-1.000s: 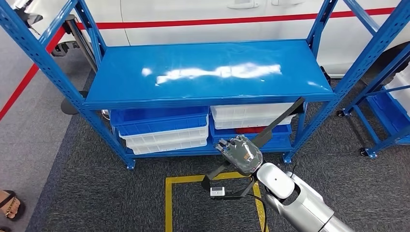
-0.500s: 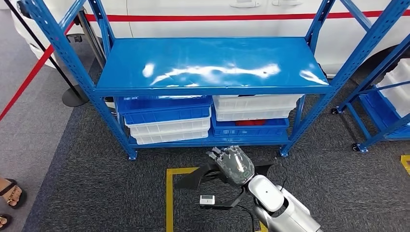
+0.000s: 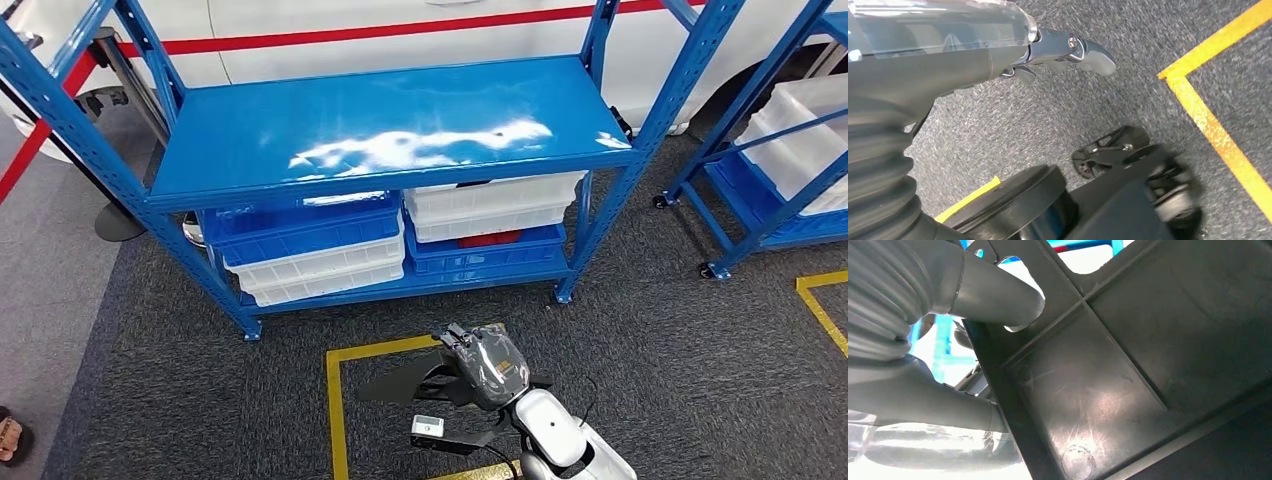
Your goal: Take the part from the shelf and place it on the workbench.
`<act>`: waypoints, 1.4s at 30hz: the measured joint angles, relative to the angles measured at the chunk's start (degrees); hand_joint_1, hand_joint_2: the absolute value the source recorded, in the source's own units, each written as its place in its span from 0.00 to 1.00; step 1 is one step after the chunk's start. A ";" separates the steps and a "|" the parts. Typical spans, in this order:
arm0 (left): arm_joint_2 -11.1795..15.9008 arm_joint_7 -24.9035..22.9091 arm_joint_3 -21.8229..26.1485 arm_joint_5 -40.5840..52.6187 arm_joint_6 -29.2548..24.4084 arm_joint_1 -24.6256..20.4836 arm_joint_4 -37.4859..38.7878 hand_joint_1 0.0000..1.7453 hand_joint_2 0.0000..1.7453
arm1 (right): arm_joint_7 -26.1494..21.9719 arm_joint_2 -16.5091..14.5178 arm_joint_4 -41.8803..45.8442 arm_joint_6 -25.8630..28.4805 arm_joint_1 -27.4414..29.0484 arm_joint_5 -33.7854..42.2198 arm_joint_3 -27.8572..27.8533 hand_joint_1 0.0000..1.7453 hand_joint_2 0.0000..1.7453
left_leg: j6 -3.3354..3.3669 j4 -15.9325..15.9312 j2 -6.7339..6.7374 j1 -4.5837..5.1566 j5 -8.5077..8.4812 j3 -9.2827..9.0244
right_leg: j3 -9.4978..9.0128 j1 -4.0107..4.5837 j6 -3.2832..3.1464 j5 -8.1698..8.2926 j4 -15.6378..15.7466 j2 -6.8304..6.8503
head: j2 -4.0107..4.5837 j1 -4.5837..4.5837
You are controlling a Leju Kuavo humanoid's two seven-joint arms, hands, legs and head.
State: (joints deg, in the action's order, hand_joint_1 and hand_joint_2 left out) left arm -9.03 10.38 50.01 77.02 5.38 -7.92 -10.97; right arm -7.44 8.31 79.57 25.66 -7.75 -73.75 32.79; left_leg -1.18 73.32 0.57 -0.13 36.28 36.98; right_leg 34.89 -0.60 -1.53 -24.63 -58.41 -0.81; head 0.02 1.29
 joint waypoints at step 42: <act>-0.13 -0.26 -0.36 -0.32 -0.37 0.74 0.00 0.00 1.00 | 0.02 -1.60 -0.22 2.00 2.93 1.15 -4.15 1.00 1.00 | 2.36 -15.93 -1.57 -0.82 -9.17 -6.28 | 1.89 -0.07 2.91 -1.03 -2.55 -2.88 | 0.00 -0.01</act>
State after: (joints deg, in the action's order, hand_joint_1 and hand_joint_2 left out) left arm -9.15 10.12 49.65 76.71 5.01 -7.17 -10.97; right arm -7.41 6.71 79.35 27.66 -4.82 -72.60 28.63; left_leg 1.18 57.39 -0.99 -0.94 27.11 30.70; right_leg 36.78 -0.68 1.37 -25.66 -60.96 -3.69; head 0.02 1.28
